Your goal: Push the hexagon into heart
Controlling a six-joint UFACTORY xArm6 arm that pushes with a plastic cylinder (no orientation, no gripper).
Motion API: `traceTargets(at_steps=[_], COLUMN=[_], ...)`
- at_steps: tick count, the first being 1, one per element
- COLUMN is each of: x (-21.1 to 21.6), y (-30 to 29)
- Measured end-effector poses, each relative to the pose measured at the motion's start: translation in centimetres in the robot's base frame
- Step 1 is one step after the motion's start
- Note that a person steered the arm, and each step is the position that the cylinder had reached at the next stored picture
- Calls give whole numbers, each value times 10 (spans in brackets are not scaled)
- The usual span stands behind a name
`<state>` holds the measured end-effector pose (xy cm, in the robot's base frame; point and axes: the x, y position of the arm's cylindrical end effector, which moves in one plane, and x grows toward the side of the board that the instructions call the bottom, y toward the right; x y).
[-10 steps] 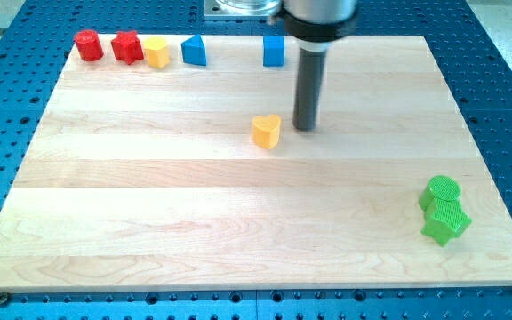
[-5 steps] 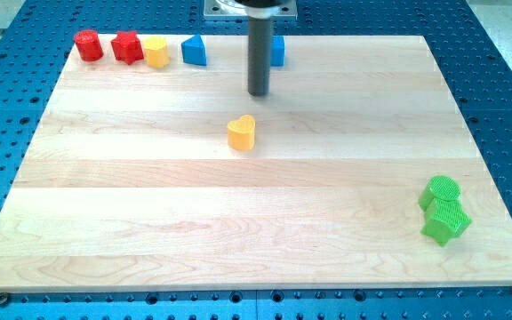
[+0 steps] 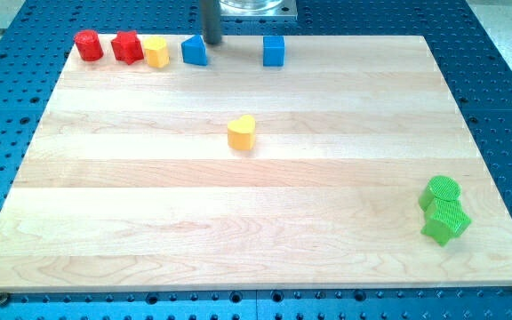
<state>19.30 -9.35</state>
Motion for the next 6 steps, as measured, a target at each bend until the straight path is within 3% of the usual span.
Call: traceTargets(at_steps=[1, 2, 3, 5, 6], x=[0, 52, 114, 81, 79], y=[-66, -93, -73, -93, -46])
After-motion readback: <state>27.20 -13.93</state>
